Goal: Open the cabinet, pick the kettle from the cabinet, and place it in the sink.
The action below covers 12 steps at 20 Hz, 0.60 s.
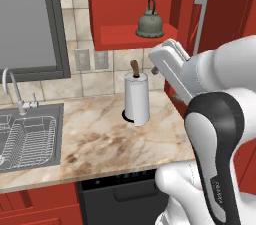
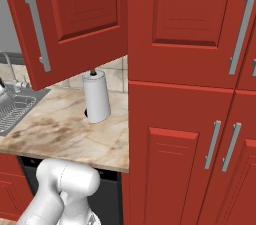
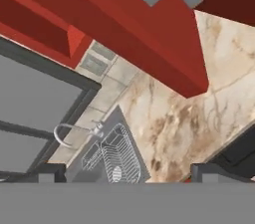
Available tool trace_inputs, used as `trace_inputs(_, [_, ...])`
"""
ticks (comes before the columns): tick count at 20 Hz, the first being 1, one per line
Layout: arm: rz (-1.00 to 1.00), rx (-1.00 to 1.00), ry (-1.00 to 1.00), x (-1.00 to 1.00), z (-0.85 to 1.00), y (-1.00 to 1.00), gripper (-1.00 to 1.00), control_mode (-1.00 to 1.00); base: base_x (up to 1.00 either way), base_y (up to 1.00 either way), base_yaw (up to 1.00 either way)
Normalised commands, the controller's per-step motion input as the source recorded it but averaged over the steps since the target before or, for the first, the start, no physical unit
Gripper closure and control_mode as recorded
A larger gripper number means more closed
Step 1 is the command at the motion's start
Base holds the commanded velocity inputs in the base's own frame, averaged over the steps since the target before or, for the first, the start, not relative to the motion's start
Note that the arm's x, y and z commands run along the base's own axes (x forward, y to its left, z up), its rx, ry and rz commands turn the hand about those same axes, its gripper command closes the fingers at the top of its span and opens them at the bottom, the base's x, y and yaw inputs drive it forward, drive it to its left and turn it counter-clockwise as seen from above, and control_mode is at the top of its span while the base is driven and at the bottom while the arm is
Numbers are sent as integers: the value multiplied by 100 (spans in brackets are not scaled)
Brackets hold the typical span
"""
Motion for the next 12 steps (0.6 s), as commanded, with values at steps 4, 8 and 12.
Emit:
trace_inputs(4, [-31,12,8,42,-4,24,-100,-100,0,0,0])
trace_inputs(8, [-36,9,3,41,-6,30,-100,-100,0,0,0])
trace_inputs(12, [-33,17,3,40,-1,8,-100,-100,0,0,0])
